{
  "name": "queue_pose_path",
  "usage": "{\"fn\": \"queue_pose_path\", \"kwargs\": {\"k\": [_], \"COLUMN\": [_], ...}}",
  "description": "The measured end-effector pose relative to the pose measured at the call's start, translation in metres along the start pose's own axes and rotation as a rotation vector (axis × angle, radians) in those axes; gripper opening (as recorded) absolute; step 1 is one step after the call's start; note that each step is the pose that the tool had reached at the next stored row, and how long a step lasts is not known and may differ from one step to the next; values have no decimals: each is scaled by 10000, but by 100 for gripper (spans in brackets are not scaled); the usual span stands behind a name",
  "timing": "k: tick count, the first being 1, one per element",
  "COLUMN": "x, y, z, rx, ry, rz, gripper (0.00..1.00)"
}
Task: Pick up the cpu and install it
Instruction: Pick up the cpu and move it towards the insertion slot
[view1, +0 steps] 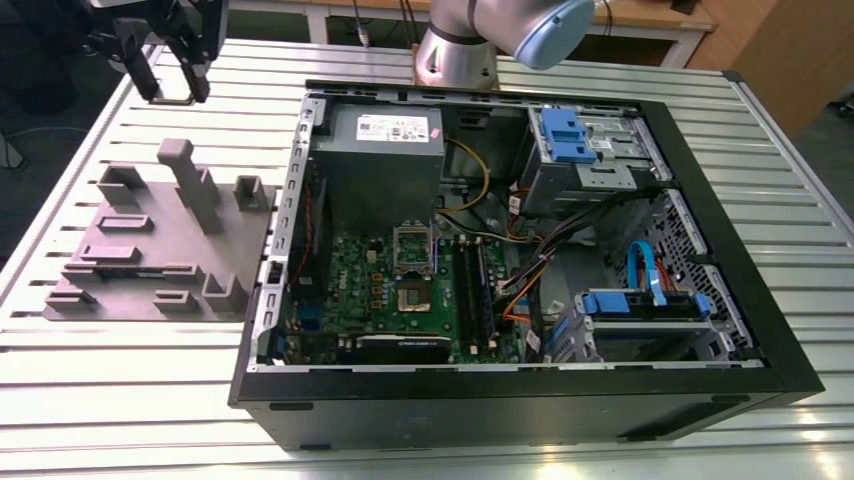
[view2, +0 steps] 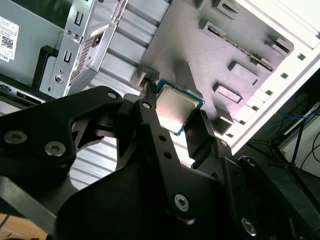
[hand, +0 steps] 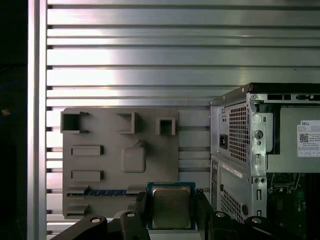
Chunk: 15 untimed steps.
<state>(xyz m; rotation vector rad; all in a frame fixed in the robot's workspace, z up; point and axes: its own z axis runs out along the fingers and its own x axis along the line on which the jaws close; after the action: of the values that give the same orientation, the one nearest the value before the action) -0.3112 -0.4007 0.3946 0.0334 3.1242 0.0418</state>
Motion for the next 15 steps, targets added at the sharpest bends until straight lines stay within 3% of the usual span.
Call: {"fn": "queue_pose_path", "kwargs": {"k": [15], "x": [-43], "y": [3], "z": [0], "rx": [0], "ry": [1], "rz": [0], "gripper": [47]}}
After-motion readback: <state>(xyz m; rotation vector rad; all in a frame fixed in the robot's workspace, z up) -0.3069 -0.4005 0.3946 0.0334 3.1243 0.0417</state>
